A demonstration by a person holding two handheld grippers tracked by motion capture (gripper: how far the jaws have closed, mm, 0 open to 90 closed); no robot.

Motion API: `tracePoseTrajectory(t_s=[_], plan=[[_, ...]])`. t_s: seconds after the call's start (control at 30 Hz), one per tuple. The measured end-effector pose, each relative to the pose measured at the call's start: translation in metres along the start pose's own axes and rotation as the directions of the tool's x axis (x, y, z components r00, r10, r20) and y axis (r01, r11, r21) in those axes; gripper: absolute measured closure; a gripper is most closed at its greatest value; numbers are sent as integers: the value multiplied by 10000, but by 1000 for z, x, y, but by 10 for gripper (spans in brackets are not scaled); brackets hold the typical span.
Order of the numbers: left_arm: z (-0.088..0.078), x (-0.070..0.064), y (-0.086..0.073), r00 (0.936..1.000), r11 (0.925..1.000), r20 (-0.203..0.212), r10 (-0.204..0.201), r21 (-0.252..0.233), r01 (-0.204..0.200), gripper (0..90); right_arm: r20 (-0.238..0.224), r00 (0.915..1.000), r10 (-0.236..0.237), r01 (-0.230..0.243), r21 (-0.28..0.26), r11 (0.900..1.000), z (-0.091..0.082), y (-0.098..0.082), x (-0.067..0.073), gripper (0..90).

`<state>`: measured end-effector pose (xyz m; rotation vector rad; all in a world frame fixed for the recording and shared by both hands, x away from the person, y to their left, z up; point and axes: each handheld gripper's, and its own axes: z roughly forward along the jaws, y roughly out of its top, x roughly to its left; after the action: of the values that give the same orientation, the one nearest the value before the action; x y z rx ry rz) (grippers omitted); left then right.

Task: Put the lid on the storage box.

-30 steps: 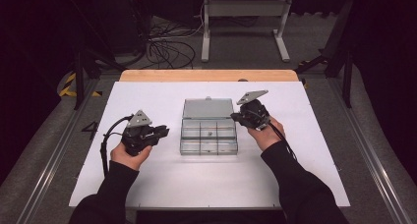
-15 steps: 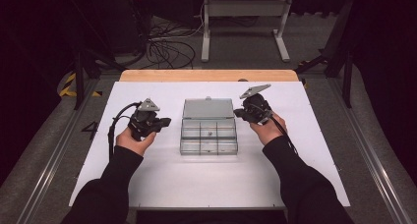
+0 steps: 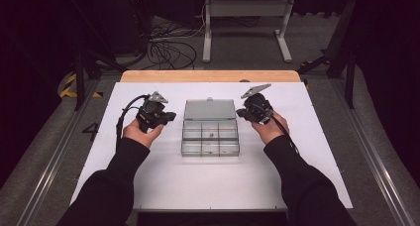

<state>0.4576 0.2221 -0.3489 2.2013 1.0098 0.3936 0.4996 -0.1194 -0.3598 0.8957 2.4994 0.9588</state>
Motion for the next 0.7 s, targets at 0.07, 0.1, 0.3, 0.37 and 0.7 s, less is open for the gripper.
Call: tracePoseTrajectory(t_s=[0.07, 0.1, 0.3, 0.37, 0.7], plan=[[2, 0, 2, 9999, 10000, -140, -39, 68, 40, 883, 282, 9996, -19, 14, 173, 9998, 1, 0, -1, 900], [3, 0, 3, 9998, 9999, -193, -56, 112, 58, 882, 402, 9992, 26, -36, 251, 9997, 2, 0, -2, 900], [14, 4, 8, 9996, 9987, -284, -65, 508, 79, 877, 408, 9978, 515, -528, 296, 9982, 4, -2, -9, 900], [18, 6, 10, 9993, 9978, -359, -36, 664, 59, 870, 467, 9973, 572, -589, 354, 9976, 6, -3, -11, 900], [38, 11, 14, 9982, 9947, -587, 88, 1025, -27, 870, 376, 9980, 501, -529, 773, 9956, 21, -5, -17, 900]])
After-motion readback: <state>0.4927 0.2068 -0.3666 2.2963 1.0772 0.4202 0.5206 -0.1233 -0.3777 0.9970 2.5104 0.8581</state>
